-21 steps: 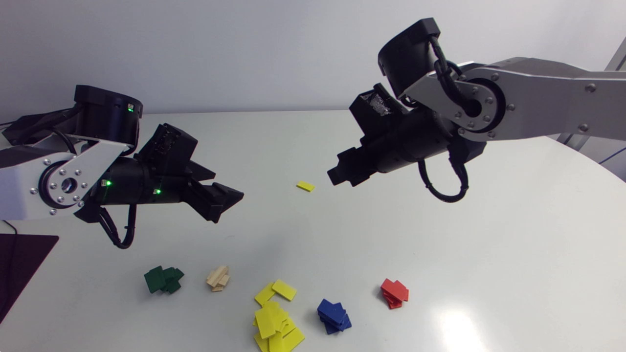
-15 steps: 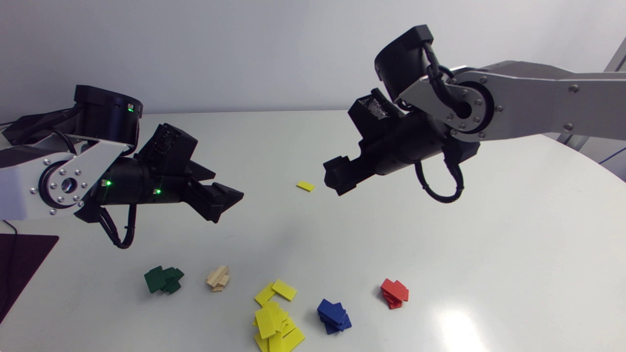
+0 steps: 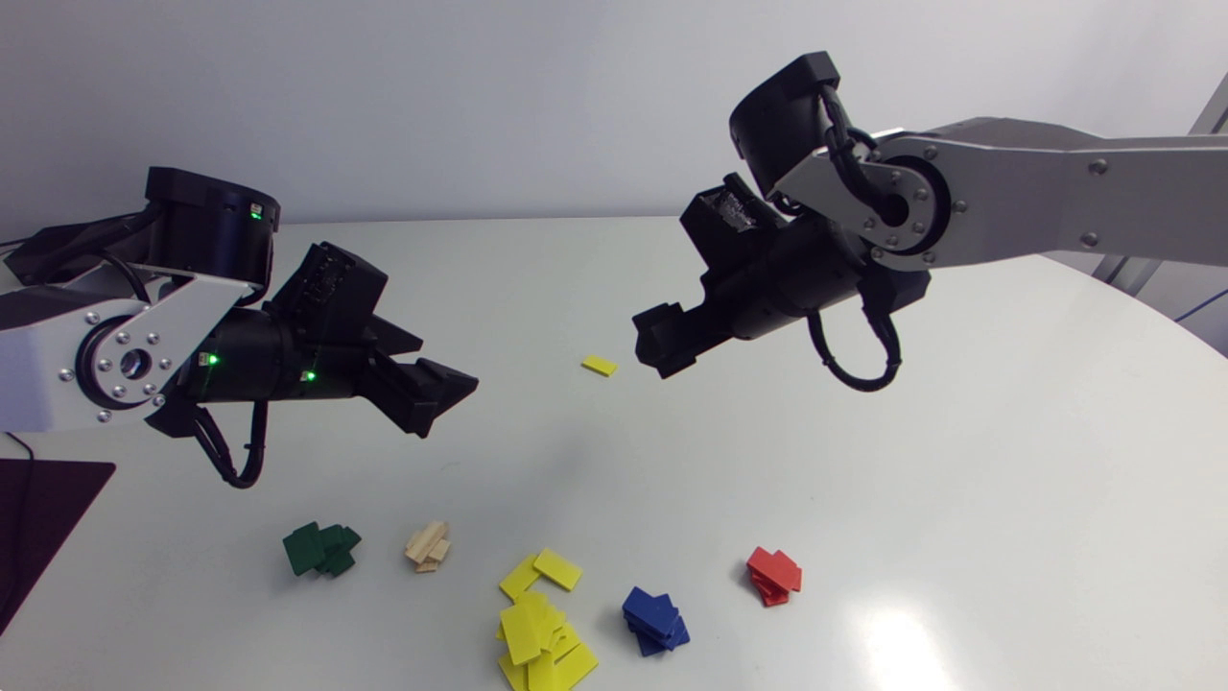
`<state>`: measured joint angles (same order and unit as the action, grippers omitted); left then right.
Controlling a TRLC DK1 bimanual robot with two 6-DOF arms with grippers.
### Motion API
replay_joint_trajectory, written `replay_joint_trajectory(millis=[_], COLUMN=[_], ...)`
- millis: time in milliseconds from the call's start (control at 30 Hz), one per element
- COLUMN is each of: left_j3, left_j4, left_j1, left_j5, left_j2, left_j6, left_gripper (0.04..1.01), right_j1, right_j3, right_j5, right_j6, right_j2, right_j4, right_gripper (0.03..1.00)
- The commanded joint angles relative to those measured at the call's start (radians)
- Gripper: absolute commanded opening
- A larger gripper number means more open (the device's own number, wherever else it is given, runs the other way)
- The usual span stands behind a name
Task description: Take domino bricks one by one from the mixed stack on the table and place each onto the existing stack of the same color.
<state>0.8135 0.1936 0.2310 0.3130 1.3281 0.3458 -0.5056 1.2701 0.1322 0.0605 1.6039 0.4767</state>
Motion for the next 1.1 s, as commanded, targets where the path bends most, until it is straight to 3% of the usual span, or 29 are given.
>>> replay_joint_trajectory(millis=[0, 300, 667, 1067], left_j3=[0.010, 0.007, -0.002, -0.011], left_j4=[-0.010, -0.010, -0.010, -0.046], left_j1=[-0.004, -0.004, -0.019, -0.027], left_j5=[-0.002, -0.002, 0.000, 0.000], left_j2=[0.006, 0.000, -0.001, 0.040], left_j6=[-0.008, -0.007, 0.001, 0.005], left_gripper=[0.995, 0.995, 0.995, 0.995], right_j1=[0.027, 0.056, 0.053, 0.067], right_j3=[0.037, 0.104, 0.279, 0.506], right_j5=[0.018, 0.070, 0.086, 0.118], right_j6=[0.009, 0.055, 0.140, 0.229], right_j2=[0.048, 0.148, 0.373, 0.611], right_j4=[0.017, 0.014, 0.033, 0.109], right_gripper=[0.969, 0.966, 0.966, 0.939])
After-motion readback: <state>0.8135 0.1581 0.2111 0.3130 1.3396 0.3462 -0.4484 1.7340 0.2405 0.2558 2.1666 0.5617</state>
